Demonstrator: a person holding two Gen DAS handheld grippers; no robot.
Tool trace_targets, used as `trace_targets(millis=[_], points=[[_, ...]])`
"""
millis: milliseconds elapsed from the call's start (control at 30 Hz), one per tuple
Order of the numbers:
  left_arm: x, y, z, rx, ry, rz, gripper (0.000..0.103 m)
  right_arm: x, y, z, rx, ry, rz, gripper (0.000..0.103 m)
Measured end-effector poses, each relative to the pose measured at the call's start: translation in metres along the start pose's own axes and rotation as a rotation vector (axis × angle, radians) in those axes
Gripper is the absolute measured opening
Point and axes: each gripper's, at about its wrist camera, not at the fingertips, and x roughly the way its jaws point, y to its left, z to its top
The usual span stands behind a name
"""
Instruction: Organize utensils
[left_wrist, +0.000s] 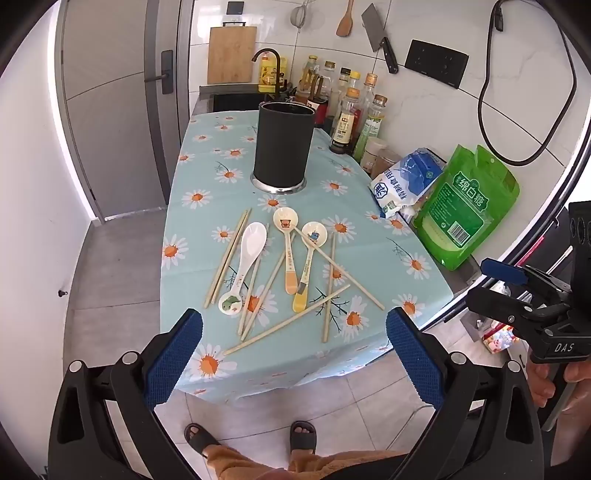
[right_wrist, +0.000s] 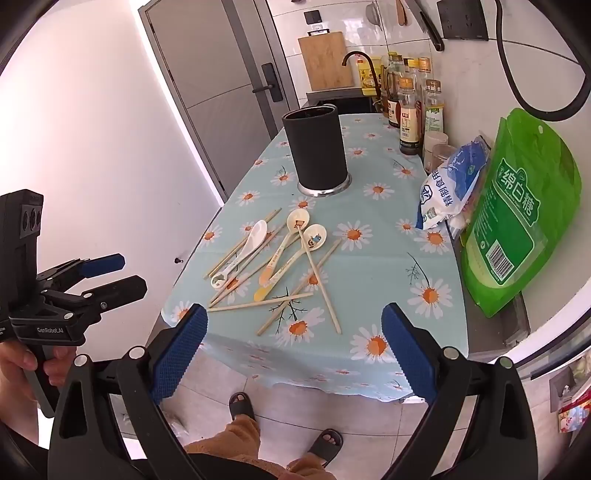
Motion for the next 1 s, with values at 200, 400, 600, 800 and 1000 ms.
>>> trace_targets(millis=[200, 400, 600, 800, 1000], points=[[0.0009, 0.0032, -0.0002, -0.011, 0.008, -0.007, 0.097, -0.0036, 0.0008, 0.0013, -0.005, -0.005, 0.002, 0.094], [-0.0021, 0.0016, -0.0026, -0.001, 0.007, -0.006, 0.097, -0.0025, 0.0033, -0.0001, -0.004, 0.003, -0.004, 0.094], [-0.0026, -0.0008, -0.0026, -0.002, 0.009, -0.003, 0.097, -0.0001, 0.0040, 0.0010, -0.018, 0.011, -0.009, 0.094], [-0.0021, -0.0018, -0.0007, 0.003, 0.011, -0.009, 0.097, 0.0004, 0.0010, 0.0015, -0.015, 0.017, -0.008, 0.094], [-0.0017, -0.0023, -0.0002, 0.006, 0.014, -0.011, 0.097, -0.0008, 0.0025, 0.0008, -0.026, 0.020, -0.013, 0.094]])
